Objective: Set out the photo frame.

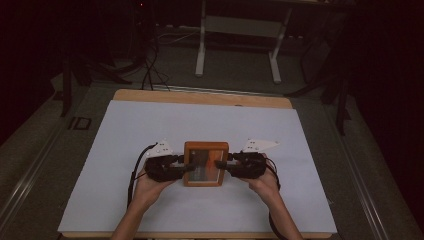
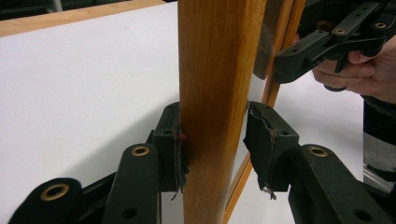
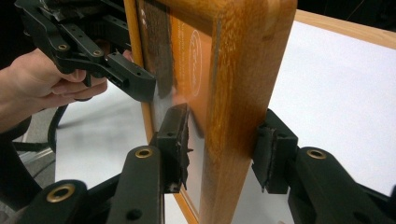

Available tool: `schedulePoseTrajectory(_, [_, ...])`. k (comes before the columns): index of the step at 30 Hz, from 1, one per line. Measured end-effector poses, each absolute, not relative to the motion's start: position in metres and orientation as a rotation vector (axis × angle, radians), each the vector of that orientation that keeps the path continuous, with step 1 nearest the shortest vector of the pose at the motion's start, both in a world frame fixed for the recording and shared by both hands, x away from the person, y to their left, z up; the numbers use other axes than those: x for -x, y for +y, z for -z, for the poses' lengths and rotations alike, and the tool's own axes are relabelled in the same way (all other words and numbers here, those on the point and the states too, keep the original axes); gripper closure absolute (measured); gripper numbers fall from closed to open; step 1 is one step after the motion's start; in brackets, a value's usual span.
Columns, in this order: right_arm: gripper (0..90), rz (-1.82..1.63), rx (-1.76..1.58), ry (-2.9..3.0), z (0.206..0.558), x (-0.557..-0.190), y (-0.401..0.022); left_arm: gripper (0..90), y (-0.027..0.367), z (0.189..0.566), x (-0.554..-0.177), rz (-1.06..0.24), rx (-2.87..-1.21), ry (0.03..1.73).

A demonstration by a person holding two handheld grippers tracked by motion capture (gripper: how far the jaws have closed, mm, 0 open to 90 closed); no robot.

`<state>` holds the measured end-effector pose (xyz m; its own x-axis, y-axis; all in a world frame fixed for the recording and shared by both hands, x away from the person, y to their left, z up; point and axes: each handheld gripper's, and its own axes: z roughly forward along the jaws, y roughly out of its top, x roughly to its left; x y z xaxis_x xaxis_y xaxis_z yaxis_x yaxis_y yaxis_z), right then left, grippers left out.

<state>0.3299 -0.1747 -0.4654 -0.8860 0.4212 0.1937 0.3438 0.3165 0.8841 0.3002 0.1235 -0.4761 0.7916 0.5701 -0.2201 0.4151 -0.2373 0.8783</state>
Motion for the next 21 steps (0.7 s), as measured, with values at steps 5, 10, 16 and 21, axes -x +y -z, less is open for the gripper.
schedulePoseTrajectory(5, [59.5, -1.642, -0.750, 2.495, 0.466, -0.329, -0.172, 59.0, 0.126, 0.478, -0.301, -0.159, -1.865, 0.758])
schedulePoseTrajectory(10, [59.5, -1.639, -0.769, 2.497, 0.468, -0.330, -0.169, 58.9, 0.128, 0.480, -0.302, -0.142, -1.864, 0.767])
schedulePoseTrajectory(16, [59.8, -1.639, -0.798, 2.499, 0.469, -0.329, -0.169, 58.8, 0.130, 0.484, -0.305, -0.112, -1.853, 0.769])
schedulePoseTrajectory(21, [60.1, -1.638, -0.824, 2.499, 0.471, -0.330, -0.168, 58.4, 0.132, 0.486, -0.308, -0.094, -1.847, 0.774])
